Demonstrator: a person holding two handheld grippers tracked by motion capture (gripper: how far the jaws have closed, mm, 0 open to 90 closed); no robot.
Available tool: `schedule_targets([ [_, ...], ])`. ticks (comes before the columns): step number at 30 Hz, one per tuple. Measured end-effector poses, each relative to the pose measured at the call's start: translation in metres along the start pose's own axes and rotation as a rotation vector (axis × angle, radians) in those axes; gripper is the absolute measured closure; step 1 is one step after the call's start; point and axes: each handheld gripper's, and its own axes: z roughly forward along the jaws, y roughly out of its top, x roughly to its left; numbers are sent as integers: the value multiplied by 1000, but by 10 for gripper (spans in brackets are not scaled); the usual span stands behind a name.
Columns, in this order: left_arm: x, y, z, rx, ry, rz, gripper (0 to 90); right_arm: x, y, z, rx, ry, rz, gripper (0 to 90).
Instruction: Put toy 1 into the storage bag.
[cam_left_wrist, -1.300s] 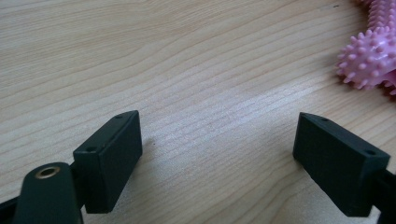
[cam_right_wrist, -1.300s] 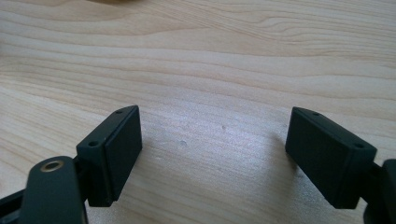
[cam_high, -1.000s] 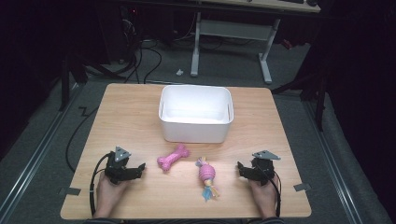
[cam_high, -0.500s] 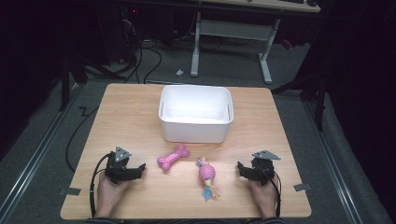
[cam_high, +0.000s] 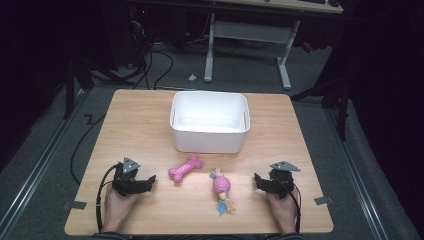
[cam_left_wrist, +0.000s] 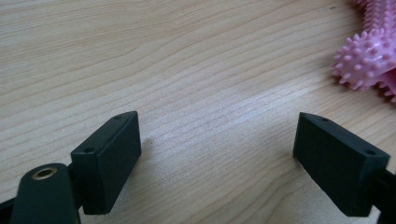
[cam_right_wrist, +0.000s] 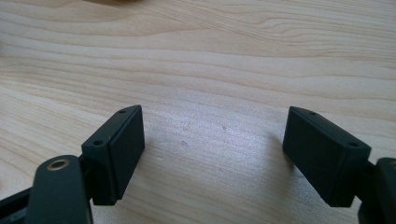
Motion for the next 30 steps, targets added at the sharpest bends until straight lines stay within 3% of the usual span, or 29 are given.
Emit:
schedule_targets([
  [9, 1, 5, -12, -40, -22, -20, 156, 0, 0, 0, -1, 4, -3, 220],
  [15, 0, 12, -16, -51, -27, -4, 158, 0, 0, 0, -5, 4, -8, 225],
  [23, -7, 20, -25, -79, -68, -3, 157, 0, 0, 0, -4, 6, -10, 226],
  [30, -11, 26, -28, -65, -85, 10, 156, 0, 0, 0, -4, 5, -9, 226],
])
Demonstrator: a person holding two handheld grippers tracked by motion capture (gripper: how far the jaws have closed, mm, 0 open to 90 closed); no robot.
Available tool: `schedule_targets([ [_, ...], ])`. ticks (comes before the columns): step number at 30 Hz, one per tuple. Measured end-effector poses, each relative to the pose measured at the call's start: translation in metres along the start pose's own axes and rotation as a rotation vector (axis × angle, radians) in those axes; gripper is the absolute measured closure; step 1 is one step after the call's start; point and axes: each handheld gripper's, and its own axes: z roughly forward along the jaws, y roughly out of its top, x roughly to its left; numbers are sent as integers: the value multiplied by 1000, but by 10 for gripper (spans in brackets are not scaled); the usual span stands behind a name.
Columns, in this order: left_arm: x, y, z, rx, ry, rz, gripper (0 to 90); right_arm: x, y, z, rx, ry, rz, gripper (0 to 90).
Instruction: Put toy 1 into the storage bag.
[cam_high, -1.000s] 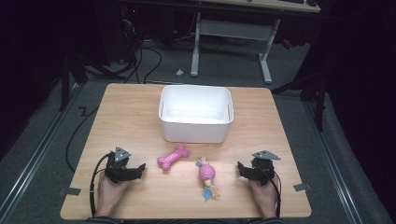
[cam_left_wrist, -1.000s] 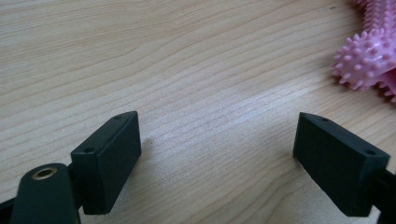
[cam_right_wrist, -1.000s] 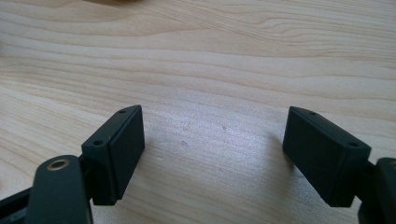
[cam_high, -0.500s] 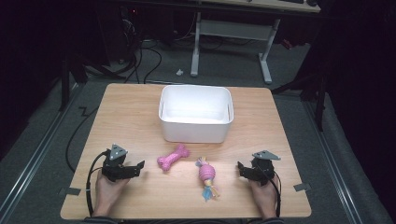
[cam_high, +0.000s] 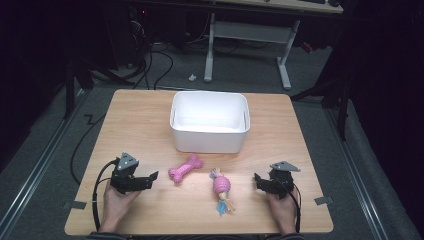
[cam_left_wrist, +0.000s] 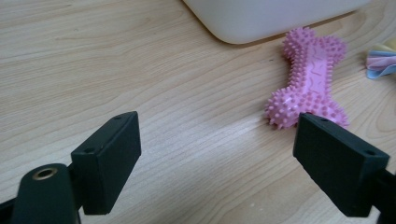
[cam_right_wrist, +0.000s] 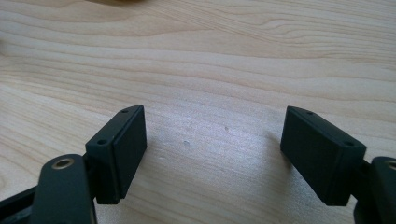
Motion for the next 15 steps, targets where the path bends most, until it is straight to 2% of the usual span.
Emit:
schedule_targets([
  [8, -10, 15, -5, 2, -35, 35, 159, 0, 0, 0, 0, 0, 0, 227],
  [15, -24, 29, 4, 40, -58, 85, 183, 0, 0, 0, 0, 0, 1, 227],
])
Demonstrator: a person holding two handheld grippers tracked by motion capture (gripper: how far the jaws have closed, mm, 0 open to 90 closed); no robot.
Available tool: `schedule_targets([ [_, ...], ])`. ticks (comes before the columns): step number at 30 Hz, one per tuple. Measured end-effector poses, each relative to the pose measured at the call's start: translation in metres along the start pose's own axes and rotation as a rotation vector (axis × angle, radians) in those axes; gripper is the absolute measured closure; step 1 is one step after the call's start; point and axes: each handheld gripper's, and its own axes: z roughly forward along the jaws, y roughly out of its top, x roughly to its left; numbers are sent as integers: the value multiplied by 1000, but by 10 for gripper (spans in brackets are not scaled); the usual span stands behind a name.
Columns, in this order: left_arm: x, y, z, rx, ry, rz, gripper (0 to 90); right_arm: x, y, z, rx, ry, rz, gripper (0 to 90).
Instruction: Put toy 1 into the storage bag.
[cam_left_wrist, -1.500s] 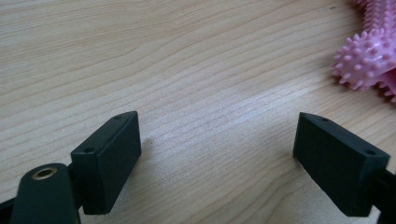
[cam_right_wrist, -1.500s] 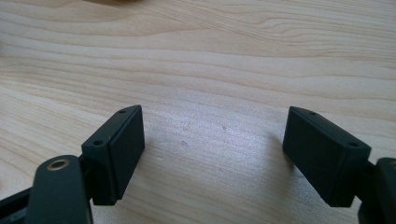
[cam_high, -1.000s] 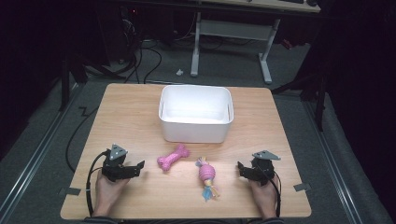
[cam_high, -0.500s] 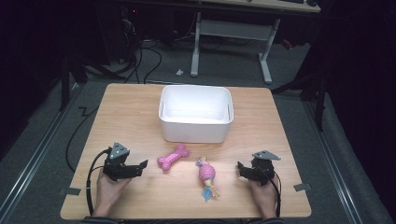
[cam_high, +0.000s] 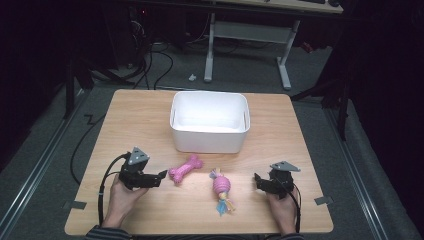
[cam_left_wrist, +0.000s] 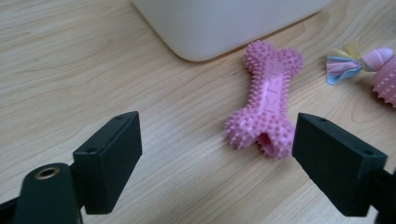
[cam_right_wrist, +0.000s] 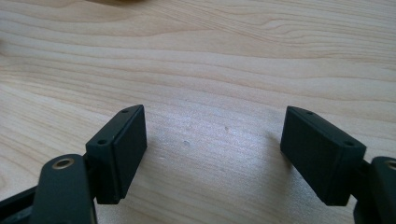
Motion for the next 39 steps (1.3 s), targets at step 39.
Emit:
schedule_targets([
  [39, -43, 52, 91, 314, -45, 196, 396, 1, 0, 0, 1, 10, -8, 227],
])
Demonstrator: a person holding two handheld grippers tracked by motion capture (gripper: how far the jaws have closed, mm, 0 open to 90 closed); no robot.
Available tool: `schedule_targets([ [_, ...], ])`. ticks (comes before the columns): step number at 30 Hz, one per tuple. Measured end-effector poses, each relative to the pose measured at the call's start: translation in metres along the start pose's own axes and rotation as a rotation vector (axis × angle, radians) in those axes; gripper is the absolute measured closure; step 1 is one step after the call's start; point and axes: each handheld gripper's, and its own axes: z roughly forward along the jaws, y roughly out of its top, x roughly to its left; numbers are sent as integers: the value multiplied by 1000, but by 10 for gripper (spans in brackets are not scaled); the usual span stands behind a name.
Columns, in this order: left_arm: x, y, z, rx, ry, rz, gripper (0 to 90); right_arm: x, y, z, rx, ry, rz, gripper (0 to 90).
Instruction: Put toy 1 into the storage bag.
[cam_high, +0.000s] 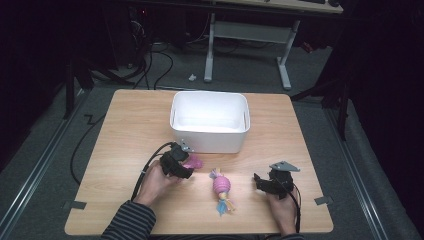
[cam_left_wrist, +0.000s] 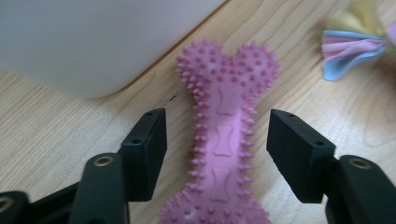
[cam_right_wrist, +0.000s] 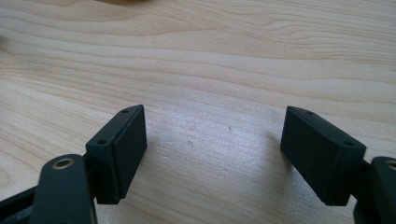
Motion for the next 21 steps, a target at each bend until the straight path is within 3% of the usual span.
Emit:
schedule_targets([
  [6, 1, 0, 6, 19, -13, 8, 444, 0, 0, 0, 0, 0, 0, 227],
  [13, -1, 0, 8, 33, -26, 24, 562, 0, 0, 0, 0, 0, 0, 227],
  [21, -3, -1, 3, 27, -10, 34, 587, 0, 0, 0, 0, 2, -2, 227],
])
